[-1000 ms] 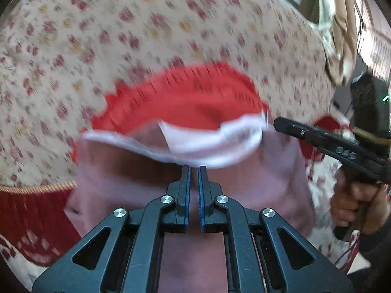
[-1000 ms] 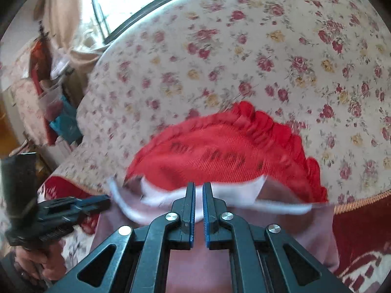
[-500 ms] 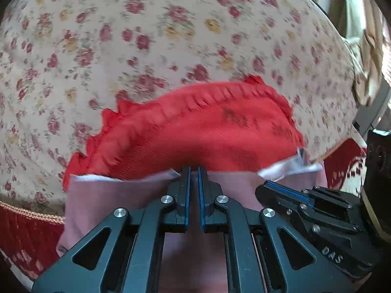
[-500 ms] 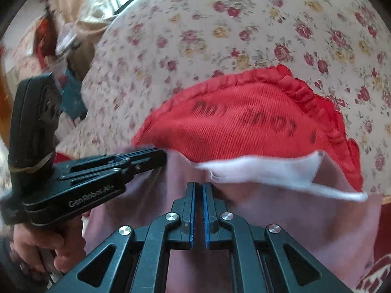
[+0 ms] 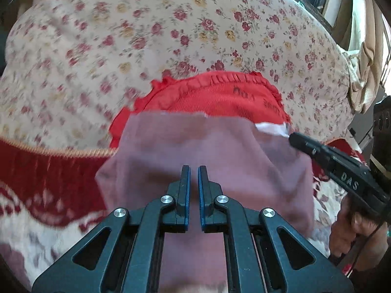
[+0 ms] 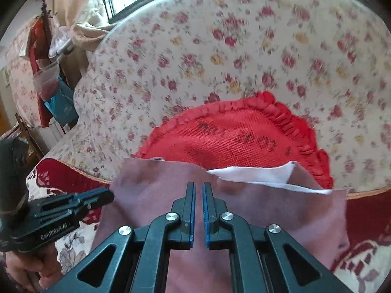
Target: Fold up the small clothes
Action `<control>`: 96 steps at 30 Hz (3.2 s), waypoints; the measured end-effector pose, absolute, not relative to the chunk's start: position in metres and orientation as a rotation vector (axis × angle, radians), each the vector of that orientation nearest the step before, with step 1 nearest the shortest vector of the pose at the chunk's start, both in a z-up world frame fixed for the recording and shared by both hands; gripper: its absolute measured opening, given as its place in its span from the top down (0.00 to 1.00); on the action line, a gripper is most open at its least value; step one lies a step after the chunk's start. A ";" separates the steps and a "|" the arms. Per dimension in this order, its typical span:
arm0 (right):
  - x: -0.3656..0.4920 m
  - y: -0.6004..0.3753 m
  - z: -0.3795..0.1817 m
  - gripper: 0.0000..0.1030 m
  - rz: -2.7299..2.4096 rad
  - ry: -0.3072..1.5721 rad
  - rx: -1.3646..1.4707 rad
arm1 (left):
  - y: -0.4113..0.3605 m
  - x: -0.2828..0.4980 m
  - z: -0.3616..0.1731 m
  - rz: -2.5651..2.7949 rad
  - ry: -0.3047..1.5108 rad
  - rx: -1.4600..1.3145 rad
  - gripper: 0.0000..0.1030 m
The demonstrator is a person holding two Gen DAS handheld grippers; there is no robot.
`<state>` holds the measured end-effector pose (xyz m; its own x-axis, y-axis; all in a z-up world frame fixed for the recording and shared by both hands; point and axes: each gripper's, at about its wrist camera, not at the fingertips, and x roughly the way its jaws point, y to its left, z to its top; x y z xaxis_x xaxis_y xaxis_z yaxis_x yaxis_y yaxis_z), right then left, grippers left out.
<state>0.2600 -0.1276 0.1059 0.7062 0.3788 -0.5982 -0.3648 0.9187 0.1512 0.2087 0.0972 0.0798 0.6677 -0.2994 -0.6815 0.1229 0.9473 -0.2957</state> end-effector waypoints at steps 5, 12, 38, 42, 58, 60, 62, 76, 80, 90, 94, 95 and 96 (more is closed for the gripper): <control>0.216 -0.121 0.120 0.97 0.324 0.636 -0.071 | 0.118 0.157 0.077 -0.206 0.799 -0.332 0.62; 0.168 -0.119 0.122 0.96 0.206 0.599 -0.166 | 0.135 0.105 0.068 -0.143 0.803 -0.356 0.62; 0.097 -0.113 0.021 0.63 0.477 0.631 -0.139 | 0.169 0.122 -0.054 -0.232 0.909 -1.042 0.43; 0.099 -0.108 0.019 0.63 0.495 0.643 -0.149 | 0.178 0.134 -0.061 -0.225 0.876 -1.131 0.43; 0.139 -0.110 0.052 0.63 0.560 0.711 -0.040 | 0.135 0.122 -0.011 -0.020 0.698 -0.652 0.91; 0.168 -0.091 0.074 0.63 0.600 0.777 -0.019 | 0.110 0.116 0.003 0.005 0.656 -0.489 0.91; 0.201 -0.065 0.094 0.62 0.706 0.859 0.031 | 0.091 0.113 0.010 0.015 0.629 -0.372 0.91; 0.325 0.092 0.087 0.55 0.809 1.305 -0.192 | 0.044 0.105 0.030 -0.025 0.566 -0.058 0.91; 0.315 0.119 0.079 0.53 0.762 1.348 -0.381 | 0.041 0.107 0.030 -0.045 0.583 -0.062 0.91; 0.283 0.158 0.074 0.13 0.666 1.299 -0.803 | 0.042 0.108 0.028 -0.058 0.604 -0.075 0.91; 0.286 0.168 0.054 0.17 0.613 1.353 -0.828 | 0.040 0.108 0.028 -0.064 0.603 -0.068 0.91; 0.289 0.170 0.049 0.25 0.591 1.367 -0.829 | 0.040 0.109 0.028 -0.064 0.603 -0.068 0.91; 0.291 0.172 0.045 0.30 0.576 1.373 -0.830 | 0.041 0.109 0.028 -0.064 0.602 -0.070 0.91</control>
